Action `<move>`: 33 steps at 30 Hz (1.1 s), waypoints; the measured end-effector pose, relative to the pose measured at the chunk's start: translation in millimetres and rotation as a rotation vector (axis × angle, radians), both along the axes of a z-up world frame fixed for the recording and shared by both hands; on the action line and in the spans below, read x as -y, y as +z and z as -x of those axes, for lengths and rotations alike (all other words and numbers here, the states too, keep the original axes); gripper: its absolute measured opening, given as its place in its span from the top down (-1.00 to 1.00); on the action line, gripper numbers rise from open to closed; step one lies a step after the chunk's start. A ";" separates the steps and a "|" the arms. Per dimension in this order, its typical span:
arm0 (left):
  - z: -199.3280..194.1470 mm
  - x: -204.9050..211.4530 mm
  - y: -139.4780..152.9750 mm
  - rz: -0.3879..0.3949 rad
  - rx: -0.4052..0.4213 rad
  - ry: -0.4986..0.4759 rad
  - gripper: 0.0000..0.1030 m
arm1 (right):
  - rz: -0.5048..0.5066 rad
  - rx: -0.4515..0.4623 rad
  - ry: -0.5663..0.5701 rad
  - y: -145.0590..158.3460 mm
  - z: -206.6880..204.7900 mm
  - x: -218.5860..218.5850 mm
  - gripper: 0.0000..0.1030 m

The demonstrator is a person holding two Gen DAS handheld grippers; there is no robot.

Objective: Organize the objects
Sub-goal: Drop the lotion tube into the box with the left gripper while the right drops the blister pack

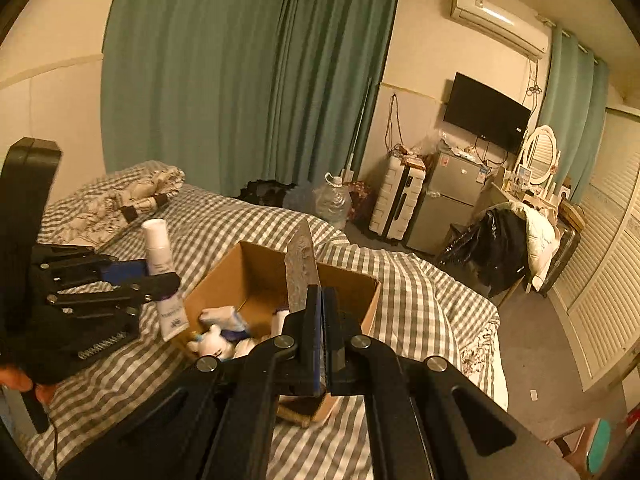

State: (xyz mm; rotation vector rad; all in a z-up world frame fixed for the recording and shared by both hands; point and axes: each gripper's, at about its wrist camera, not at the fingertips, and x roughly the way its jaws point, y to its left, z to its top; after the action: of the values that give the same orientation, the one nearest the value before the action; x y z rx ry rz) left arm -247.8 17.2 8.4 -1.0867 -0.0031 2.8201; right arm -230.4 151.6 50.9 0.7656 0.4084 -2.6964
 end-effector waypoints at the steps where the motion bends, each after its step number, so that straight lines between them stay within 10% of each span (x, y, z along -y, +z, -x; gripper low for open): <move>1: 8.9 -1.2 -5.9 0.003 0.010 -0.001 0.65 | -0.007 0.012 -0.004 -6.7 11.1 3.8 0.99; 17: 43.4 -0.2 -70.2 0.024 0.099 0.003 0.50 | 0.036 0.114 -0.027 -73.6 61.9 4.2 0.96; 21: 25.1 -0.4 -52.8 0.061 0.055 0.022 -0.38 | 0.039 0.088 -0.044 -56.5 53.3 -2.5 0.25; 33: -58.8 27.5 25.9 -0.054 -0.049 0.079 -0.91 | 0.030 -0.051 -0.054 27.3 -31.9 -26.1 -0.63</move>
State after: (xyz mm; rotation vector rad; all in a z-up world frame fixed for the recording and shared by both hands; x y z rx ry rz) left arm -189.0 -10.3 34.3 -1.0283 -0.1192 2.8974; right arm -198.5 177.7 78.2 0.7110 0.3627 -2.7707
